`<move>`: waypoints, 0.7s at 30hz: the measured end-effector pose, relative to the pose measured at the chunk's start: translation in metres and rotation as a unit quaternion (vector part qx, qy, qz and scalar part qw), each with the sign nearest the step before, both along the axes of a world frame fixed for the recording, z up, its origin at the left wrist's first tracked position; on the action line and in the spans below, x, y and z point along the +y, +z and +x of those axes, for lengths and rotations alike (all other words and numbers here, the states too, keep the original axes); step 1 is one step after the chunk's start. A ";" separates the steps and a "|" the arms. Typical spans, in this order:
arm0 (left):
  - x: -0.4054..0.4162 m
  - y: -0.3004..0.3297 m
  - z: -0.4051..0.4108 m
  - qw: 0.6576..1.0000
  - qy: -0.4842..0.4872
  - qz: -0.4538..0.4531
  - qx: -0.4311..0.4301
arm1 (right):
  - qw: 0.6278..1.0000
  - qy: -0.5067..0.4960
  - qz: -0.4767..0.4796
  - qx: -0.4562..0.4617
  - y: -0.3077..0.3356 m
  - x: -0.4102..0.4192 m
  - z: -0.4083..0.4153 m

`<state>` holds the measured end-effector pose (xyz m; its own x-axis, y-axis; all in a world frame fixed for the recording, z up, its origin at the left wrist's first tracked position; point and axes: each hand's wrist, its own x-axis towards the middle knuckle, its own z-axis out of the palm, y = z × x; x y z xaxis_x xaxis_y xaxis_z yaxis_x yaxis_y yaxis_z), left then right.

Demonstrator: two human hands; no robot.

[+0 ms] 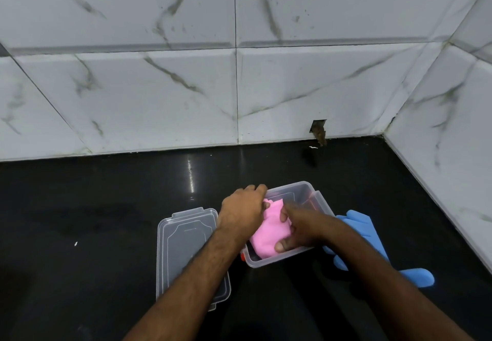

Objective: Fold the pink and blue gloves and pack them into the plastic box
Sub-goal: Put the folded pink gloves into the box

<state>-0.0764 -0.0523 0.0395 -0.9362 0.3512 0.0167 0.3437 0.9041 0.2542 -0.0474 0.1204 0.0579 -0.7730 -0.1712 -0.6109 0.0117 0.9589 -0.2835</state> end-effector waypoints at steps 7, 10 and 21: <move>0.003 -0.001 -0.001 1.000 0.010 0.000 -0.017 | 0.998 0.011 0.064 -0.022 0.005 -0.027 -0.007; 0.002 0.000 -0.002 0.999 0.033 0.008 -0.015 | 0.998 -0.008 0.064 0.012 0.002 -0.028 -0.006; 0.004 0.006 -0.002 0.998 0.051 0.016 -0.022 | 0.995 0.088 0.030 0.021 0.002 -0.021 -0.003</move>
